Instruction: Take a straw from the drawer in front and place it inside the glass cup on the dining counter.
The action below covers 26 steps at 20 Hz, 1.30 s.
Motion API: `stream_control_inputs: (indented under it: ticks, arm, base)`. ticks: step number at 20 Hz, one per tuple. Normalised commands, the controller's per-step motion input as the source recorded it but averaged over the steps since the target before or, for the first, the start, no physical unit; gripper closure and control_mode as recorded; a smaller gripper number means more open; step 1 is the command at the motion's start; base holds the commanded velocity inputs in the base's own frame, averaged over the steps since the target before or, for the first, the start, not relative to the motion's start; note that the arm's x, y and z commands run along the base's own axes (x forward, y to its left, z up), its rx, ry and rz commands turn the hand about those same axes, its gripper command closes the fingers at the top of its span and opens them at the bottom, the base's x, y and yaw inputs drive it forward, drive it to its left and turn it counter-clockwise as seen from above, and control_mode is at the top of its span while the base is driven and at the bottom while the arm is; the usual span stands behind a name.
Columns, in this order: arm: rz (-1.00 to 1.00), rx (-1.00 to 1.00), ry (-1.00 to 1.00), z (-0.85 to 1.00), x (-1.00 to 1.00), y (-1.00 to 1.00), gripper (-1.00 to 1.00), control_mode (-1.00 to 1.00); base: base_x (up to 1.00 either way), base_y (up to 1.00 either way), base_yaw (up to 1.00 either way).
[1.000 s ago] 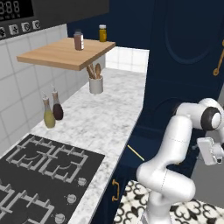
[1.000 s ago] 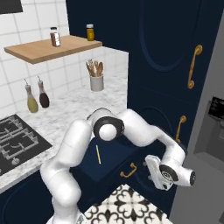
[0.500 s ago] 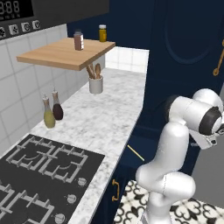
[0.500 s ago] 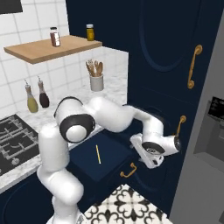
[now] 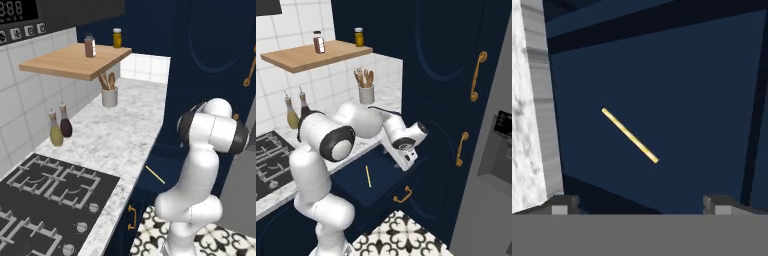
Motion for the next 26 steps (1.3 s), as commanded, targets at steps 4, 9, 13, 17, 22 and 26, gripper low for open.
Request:
stream_control_inputs:
  ticks: [4,9,13,17,22,26]
  arm:
    - [0.0,-0.04,0.27,-0.57,0.74,0.16,-1.0,-1.0]
    - [0.0,-0.06,0.26,-0.73,0.54,0.0,-1.0,-1.0]
    - [0.0,-0.1,0.15,-0.7,0.09,0.0,-1.0,-1.0]
    - [0.0,-0.15,0.0,-0.52,-0.1,0.0,-1.0,-1.0]
    - [0.0,-0.22,-0.16,-0.41,-0.62,0.0,-1.0,-1.0]
    - [0.0,-0.22,-0.21,-0.35,-0.5,-0.07,-1.0,-1.0]
  base:
    - [0.0,0.0,0.0]
    - [0.0,0.0,0.0]
    - [0.0,0.0,0.0]
    - [0.0,0.0,0.0]
    - [0.0,0.0,0.0]
    - [0.0,0.0,0.0]
